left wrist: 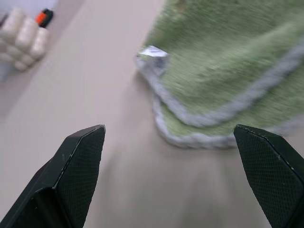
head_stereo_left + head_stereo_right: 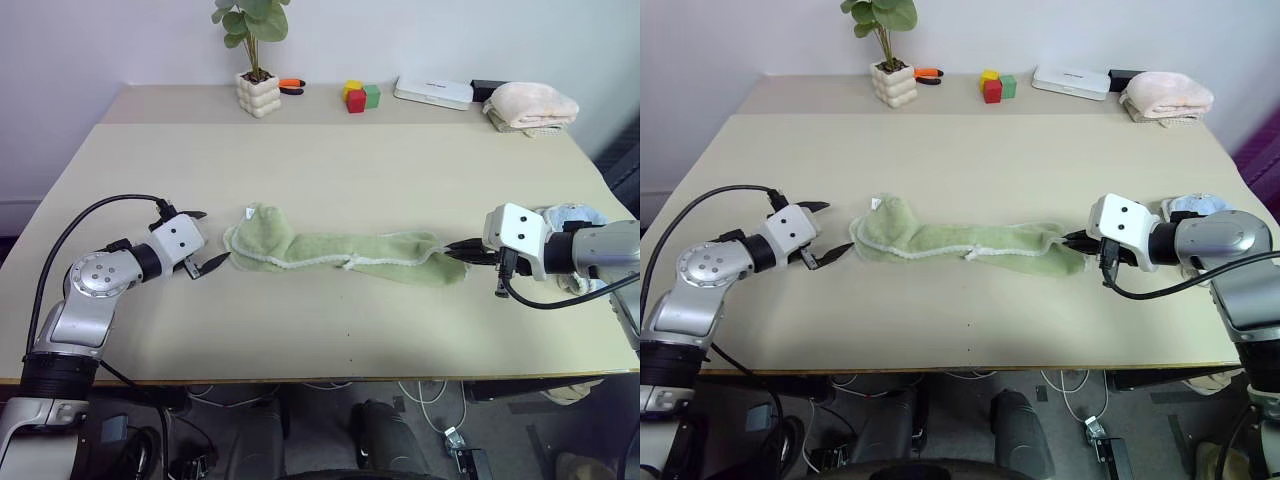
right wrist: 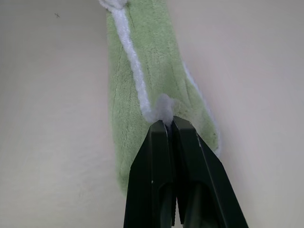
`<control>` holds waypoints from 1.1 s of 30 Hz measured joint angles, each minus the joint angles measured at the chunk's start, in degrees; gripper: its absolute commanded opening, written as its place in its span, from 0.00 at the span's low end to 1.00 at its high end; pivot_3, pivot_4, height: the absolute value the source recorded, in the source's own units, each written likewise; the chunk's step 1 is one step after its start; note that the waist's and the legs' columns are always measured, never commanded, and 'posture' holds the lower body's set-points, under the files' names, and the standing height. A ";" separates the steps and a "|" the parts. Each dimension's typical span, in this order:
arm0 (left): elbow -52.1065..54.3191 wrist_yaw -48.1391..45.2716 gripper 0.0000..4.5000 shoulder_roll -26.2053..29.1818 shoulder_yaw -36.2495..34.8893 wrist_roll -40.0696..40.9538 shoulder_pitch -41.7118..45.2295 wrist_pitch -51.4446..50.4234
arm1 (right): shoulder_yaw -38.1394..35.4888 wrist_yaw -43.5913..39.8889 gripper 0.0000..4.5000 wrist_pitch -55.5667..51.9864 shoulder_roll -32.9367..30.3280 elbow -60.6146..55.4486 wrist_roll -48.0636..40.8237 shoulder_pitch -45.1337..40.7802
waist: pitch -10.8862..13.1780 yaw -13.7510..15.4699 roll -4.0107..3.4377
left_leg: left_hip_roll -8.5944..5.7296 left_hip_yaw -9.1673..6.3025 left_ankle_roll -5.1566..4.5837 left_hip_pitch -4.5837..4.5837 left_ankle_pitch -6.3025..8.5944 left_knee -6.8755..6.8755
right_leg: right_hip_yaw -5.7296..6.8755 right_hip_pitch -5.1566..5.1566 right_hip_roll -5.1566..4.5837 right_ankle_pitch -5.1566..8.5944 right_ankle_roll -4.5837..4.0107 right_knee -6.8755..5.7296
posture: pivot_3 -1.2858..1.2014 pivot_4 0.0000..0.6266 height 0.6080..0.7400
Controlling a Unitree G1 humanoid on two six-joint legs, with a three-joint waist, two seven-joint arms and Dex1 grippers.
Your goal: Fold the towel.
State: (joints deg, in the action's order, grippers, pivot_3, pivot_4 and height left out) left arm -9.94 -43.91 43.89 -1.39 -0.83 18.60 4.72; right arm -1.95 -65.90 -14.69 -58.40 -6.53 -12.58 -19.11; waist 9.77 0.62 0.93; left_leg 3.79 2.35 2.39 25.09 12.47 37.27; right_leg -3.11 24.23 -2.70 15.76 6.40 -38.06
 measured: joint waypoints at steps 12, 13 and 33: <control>-8.05 9.74 0.98 0.92 0.82 -10.42 0.06 24.05 | -1.25 -0.51 0.00 -1.84 -0.28 -2.66 -0.85 2.36 | 0.00 0.15 0.00 | 0.00 0.03 0.00 0.00 0.00 0.00 | -0.01 -0.01 -0.02 0.00 0.00 0.01 | 0.52 0.24 1.00; -8.05 10.64 0.98 0.95 0.87 -11.40 0.00 24.92 | -1.45 -0.55 0.00 -2.26 -0.41 -3.34 -1.16 3.06 | 0.00 0.11 0.00 | 0.00 0.03 0.00 0.00 0.00 0.00 | -0.01 0.00 -0.02 -0.01 0.00 0.00 | 0.52 0.24 1.00; -10.18 11.63 0.98 -0.69 4.65 -12.49 0.20 27.16 | -4.10 -0.47 0.00 -5.72 -1.60 -7.31 -2.29 5.91 | 0.00 0.12 0.00 | 0.00 0.05 0.00 -0.01 0.00 -0.01 | -0.01 -0.01 -0.02 -0.01 0.01 0.01 | 0.52 0.24 1.00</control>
State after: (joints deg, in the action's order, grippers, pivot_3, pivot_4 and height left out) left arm -20.11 -32.28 43.20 3.25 -13.32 18.80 31.89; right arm -6.05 -66.37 -20.42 -60.00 -13.84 -14.86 -13.20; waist 9.76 0.74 0.93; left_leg 3.80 2.40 2.39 25.08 12.47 37.26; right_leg -3.12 24.22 -2.71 15.75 6.41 -38.05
